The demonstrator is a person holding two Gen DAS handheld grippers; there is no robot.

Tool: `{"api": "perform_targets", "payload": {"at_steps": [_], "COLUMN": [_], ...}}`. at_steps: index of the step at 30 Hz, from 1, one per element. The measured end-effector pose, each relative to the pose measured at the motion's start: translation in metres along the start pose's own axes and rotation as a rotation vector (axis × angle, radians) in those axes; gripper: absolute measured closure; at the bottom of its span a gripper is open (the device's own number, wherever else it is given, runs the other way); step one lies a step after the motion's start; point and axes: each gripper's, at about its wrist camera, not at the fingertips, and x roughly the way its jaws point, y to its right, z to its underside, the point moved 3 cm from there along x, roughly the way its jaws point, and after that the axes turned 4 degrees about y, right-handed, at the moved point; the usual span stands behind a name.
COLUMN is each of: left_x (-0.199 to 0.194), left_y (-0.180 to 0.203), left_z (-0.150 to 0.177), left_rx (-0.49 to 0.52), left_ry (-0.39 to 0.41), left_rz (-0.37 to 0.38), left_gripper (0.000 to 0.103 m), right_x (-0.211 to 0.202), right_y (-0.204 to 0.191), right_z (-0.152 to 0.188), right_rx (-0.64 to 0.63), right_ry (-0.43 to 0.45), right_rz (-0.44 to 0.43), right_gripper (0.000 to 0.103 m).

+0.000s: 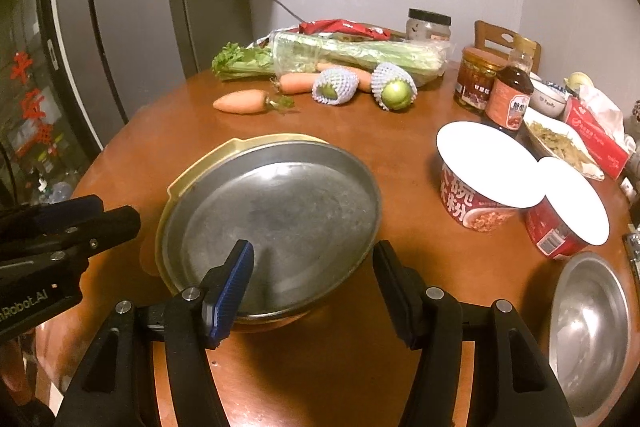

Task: Organize plates and bowls
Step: 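Move both grippers toward the rim of the steel bowl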

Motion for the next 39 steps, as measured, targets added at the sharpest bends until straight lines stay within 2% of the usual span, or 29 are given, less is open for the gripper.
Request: {"api": "perform_targets", "payload": {"at_steps": [5, 15, 26, 32, 39], "left_x": [-0.014, -0.039, -0.058, -0.058, -0.055], "left_y": [0.016, 0.047, 0.111, 0.142, 0.18], "left_z": [-0.001, -0.002, 0.001, -0.001, -0.003], "left_rx": [0.045, 0.069, 0.159, 0.167, 0.177], "left_ry": [0.036, 0.082, 0.112, 0.118, 0.122], "left_rz": [-0.017, -0.01, 0.0, 0.049, 0.107], "left_gripper": [0.056, 0.055, 0.054, 0.053, 0.053], "right_x": [-0.016, -0.073, -0.126, -0.146, -0.164], "right_y": [0.009, 0.036, 0.079, 0.109, 0.164], "right_z": [-0.002, -0.009, 0.003, 0.012, 0.025], "right_rx": [0.009, 0.031, 0.065, 0.048, 0.119], "right_ry": [0.043, 0.147, 0.224, 0.248, 0.241], "right_rz": [0.003, 0.022, 0.043, 0.125, 0.167], "right_gripper": [0.039, 0.038, 0.038, 0.038, 0.038]}}
